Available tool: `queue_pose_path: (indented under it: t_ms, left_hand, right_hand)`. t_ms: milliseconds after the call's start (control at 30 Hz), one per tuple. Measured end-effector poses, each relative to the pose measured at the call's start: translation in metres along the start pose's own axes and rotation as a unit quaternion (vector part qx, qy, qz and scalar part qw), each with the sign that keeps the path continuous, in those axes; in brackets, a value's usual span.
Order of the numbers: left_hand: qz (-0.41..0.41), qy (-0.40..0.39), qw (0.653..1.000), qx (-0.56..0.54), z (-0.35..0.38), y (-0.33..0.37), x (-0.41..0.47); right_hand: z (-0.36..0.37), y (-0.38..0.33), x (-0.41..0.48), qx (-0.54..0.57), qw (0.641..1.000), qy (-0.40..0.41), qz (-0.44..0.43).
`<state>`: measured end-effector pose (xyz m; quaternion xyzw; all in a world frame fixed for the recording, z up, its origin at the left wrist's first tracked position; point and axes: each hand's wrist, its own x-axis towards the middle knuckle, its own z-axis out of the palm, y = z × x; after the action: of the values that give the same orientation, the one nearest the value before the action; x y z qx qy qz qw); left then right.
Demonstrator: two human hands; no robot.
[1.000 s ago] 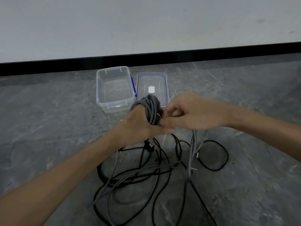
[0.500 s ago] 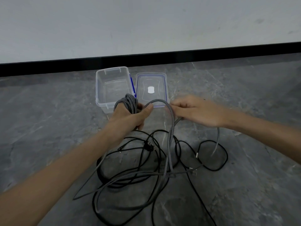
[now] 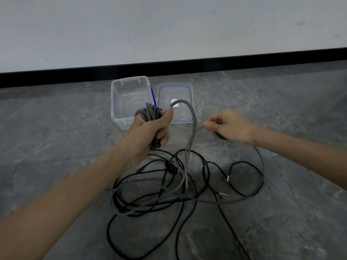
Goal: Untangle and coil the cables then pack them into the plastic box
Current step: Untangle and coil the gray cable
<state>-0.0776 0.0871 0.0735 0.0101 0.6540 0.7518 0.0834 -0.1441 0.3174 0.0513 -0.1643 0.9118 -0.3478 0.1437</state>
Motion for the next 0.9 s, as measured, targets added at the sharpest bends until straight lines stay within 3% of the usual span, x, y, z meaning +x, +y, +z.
queue_pose_path:
  t_ms: [167,367,433,500,567,633,700,800,867,900]
  left_hand:
    - [0.000,-0.008,0.999,-0.038,0.003,0.007,-0.003]
    - [-0.018,-0.017,0.997,-0.068,0.008,0.005,-0.005]
    - [-0.044,0.008,0.997,-0.061,0.010,0.000,-0.004]
    - [-0.077,0.039,0.995,-0.053,0.013,-0.005,-0.003]
    - [-0.095,0.061,0.993,-0.030,0.014,-0.011,-0.002]
    - [-0.104,0.071,0.992,0.010,0.014,-0.017,-0.003]
    - [-0.112,0.075,0.991,0.023,0.015,-0.022,-0.004]
    - [-0.122,0.084,0.989,0.011,0.016,-0.026,-0.003]
    - [-0.124,0.094,0.988,0.015,0.016,-0.027,-0.002]
    - [-0.121,0.101,0.987,0.022,0.015,-0.027,-0.001]
  right_hand:
    - [0.004,0.050,0.015,-0.028,0.987,0.093,0.124]
    - [0.022,0.085,0.019,0.158,0.921,0.207,0.291]
    - [0.031,0.085,0.013,0.084,0.943,0.158,0.279]
    - [0.042,0.084,0.003,-0.088,0.970,0.057,0.218]
    - [0.054,0.082,-0.005,-0.214,0.963,-0.034,0.159]
    - [0.064,0.079,-0.008,-0.268,0.953,-0.084,0.116]
    - [0.066,0.066,-0.007,-0.271,0.958,-0.078,0.057]
    - [0.053,0.024,-0.009,-0.124,0.992,0.010,-0.004]
    - [0.040,-0.011,-0.015,0.128,0.991,0.017,0.043]
    - [0.034,-0.026,-0.020,0.253,0.965,-0.014,0.064]
